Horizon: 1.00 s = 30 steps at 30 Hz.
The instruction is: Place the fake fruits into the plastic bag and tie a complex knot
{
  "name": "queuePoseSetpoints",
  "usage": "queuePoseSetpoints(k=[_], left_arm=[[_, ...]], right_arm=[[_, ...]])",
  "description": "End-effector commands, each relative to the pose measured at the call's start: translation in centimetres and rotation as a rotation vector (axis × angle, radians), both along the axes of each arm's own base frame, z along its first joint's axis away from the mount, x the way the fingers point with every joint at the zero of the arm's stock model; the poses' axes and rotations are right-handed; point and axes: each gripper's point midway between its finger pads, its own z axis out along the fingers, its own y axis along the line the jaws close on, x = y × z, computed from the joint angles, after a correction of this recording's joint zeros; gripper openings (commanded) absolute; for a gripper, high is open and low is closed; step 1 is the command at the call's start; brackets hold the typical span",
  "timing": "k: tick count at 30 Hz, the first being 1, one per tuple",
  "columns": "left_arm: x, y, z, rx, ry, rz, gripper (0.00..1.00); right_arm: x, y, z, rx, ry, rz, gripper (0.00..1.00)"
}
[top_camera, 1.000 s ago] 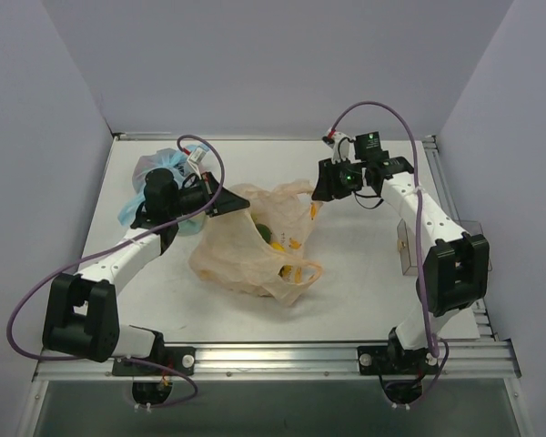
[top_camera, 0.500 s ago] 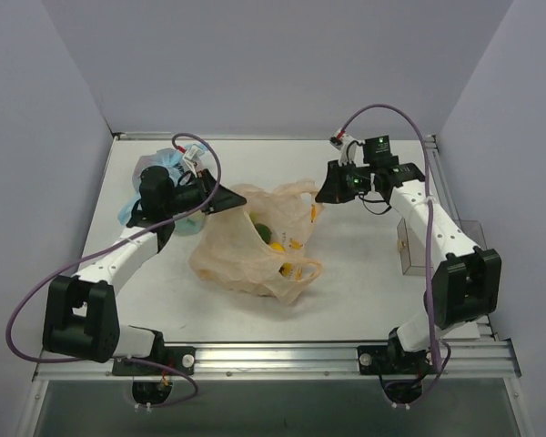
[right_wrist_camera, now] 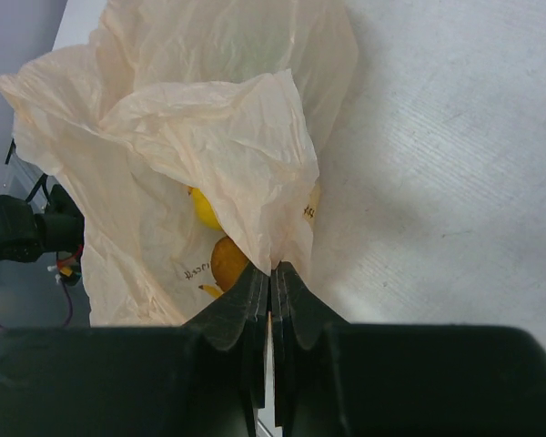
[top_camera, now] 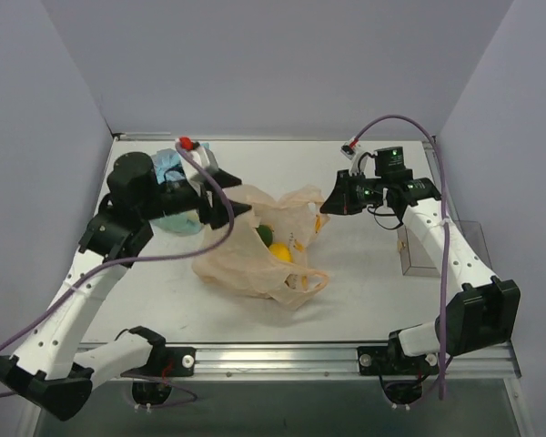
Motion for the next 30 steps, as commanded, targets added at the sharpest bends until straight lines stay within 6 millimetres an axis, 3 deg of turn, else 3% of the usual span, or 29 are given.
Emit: queuePoseSetpoints(k=[1,2,3,5,6,8,9,12,13,14,16,20,26,30], left_arm=[[-4.9,-1.6,-5.1,0.306,-0.119,-0.134,0.71],[-6.1,-2.0,-6.7,0.367,-0.102,-0.159,0.73],[-8.7,-4.0,-8.0,0.416,-0.118,-0.251,0.78],[-9.1,-4.5,-10.1,0.526,-0.151,-0.25,0.83],[-10.2,-5.7,-10.9,0.549,-0.157,-0.306,0.86],[-10.1,-7.1,-12.5,0.616,-0.147,-0.304,0.96],[-11.6,-8.4,-12.9,0.65,-0.183,-0.353,0.98],[-12.5,-10.7,-15.1,0.774,-0.263,-0.387,0.97],[-14.0,-11.9,-15.3,0.781,-0.29,-0.429,0.98],[-13.7,-12.8,-16.7,0.829,-0.294,-0.418,0.98],[-14.5,-14.2,-17.7,0.87,-0.323,-0.437,0.97],[-13.7,-17.1,-19.6,0.916,-0.326,-0.382,0.97],[-11.7,-18.1,-22.1,0.991,-0.347,-0.267,0.97],[-11.7,-18.0,-24.1,1.031,-0.321,-0.27,0.97]], right_arm=[[-2.2,0.1,0.4,0.031,0.043,0.012,0.0],[-2.4,0.1,0.3,0.029,0.046,0.012,0.0],[-2.6,0.0,0.1,0.025,0.048,0.01,0.0],[-2.9,-0.1,-0.4,0.018,0.064,0.007,0.0],[-3.0,-0.2,-0.5,0.017,0.071,0.004,0.0],[-3.1,-0.3,-0.8,0.009,0.077,-0.001,0.0],[-3.1,-0.4,-0.9,0.007,0.078,-0.005,0.0],[-3.1,-0.5,-1.0,0.005,0.084,-0.012,0.0],[-3.1,-0.6,-1.0,0.005,0.086,-0.014,0.0],[-3.1,-0.6,-1.0,0.005,0.089,-0.017,0.0],[-3.2,-0.6,-1.0,0.003,0.085,-0.018,0.0],[-3.4,-0.7,-1.3,0.001,0.091,-0.017,0.0],[-3.6,-1.0,-1.6,-0.009,0.087,-0.014,0.0],[-3.4,-1.1,-1.7,-0.008,0.089,-0.021,0.0]])
